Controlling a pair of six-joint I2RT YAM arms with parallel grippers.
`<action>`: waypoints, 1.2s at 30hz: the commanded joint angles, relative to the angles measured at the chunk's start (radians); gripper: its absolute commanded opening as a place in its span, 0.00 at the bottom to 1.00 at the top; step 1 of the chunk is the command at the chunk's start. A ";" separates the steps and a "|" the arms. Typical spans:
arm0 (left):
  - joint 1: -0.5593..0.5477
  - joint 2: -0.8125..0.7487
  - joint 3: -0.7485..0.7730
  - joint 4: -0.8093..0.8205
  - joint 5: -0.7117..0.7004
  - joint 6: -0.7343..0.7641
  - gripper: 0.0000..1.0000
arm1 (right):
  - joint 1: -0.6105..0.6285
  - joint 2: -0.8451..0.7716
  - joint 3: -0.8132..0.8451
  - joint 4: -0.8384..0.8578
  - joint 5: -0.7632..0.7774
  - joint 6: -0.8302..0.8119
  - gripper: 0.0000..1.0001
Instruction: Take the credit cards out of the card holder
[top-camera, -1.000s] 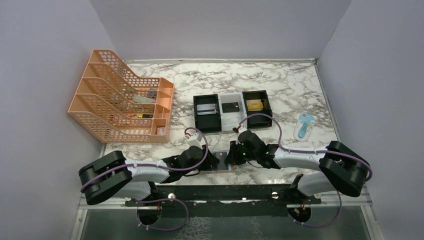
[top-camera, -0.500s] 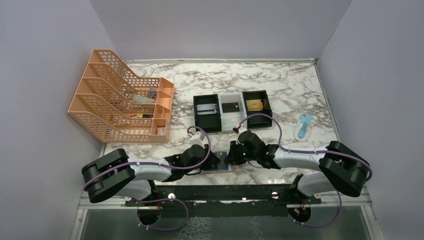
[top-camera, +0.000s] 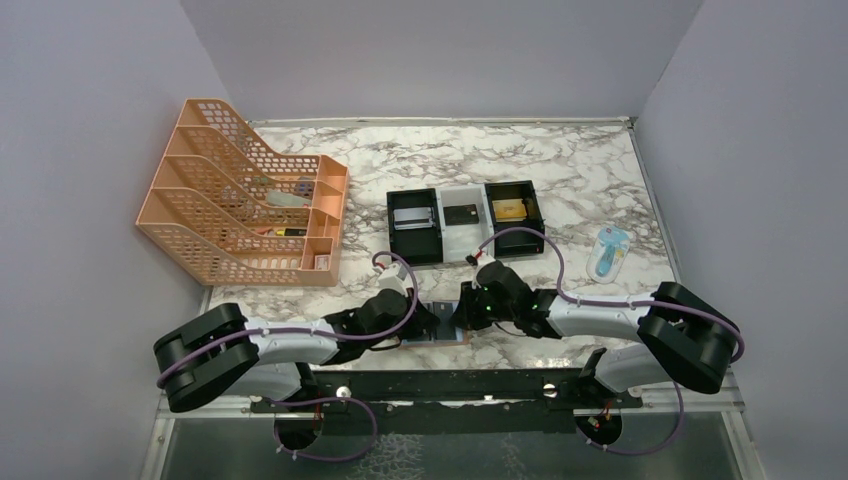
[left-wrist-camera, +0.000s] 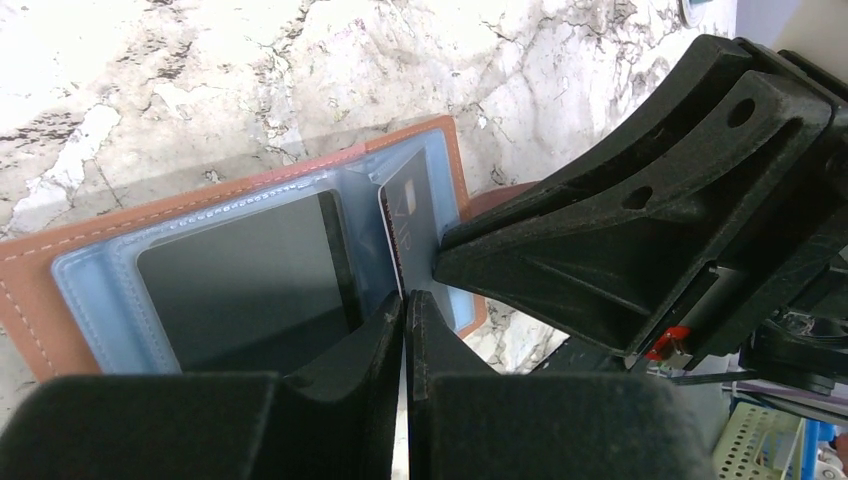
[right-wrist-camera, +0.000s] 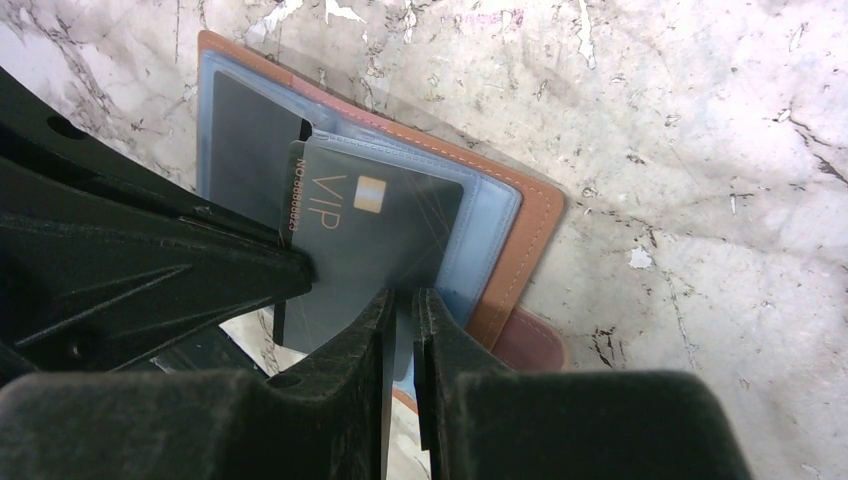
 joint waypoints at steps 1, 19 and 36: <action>-0.006 -0.032 -0.019 0.027 0.018 -0.014 0.06 | -0.001 0.019 -0.035 -0.060 0.067 -0.011 0.14; -0.006 -0.094 -0.049 0.029 0.009 -0.007 0.20 | 0.000 0.043 -0.026 -0.057 0.069 -0.006 0.13; -0.005 -0.124 -0.083 0.034 -0.003 -0.021 0.00 | -0.001 0.055 -0.018 -0.068 0.080 -0.005 0.13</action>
